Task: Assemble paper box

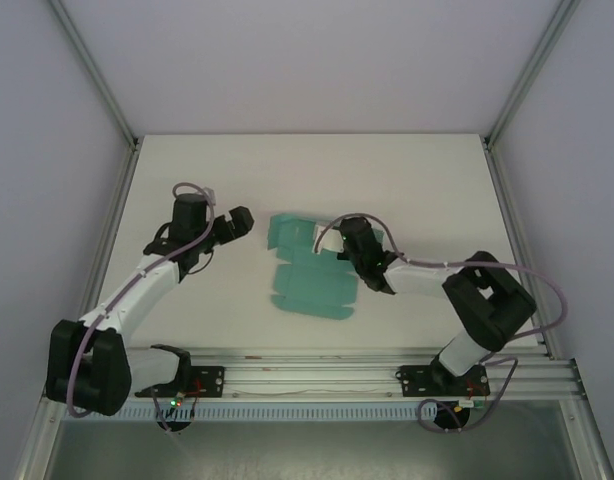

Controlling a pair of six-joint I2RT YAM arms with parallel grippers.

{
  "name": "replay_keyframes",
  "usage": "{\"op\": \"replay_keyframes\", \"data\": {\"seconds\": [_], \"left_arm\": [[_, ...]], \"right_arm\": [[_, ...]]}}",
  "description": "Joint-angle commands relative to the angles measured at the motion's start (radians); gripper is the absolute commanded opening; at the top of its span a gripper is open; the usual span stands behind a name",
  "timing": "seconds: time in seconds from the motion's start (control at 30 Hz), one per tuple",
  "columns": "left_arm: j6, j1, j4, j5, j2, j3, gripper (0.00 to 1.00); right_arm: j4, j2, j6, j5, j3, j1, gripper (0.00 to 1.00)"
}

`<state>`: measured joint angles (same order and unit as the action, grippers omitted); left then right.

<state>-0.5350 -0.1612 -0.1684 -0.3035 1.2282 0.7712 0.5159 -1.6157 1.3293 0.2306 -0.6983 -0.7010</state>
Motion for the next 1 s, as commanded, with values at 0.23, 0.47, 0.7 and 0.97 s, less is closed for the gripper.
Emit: {"op": "replay_keyframes", "data": {"seconds": [0.23, 0.47, 0.7, 0.97], "left_arm": [[0.094, -0.001, 0.040, -0.069, 0.171, 0.162, 1.00], [0.209, -0.091, 0.014, -0.052, 0.302, 0.282, 1.00], [0.260, -0.131, -0.059, 0.020, 0.391, 0.326, 1.00], [0.243, -0.226, 0.025, 0.029, 0.466, 0.357, 1.00]], "right_arm": [[0.214, 0.014, 0.132, 0.021, -0.010, -0.015, 0.00], [0.152, 0.030, 0.078, 0.006, -0.020, -0.015, 0.00], [0.145, 0.054, 0.013, 0.005, -0.009, -0.015, 0.00], [0.142, 0.057, -0.050, -0.027, -0.003, -0.016, 0.00]]}}
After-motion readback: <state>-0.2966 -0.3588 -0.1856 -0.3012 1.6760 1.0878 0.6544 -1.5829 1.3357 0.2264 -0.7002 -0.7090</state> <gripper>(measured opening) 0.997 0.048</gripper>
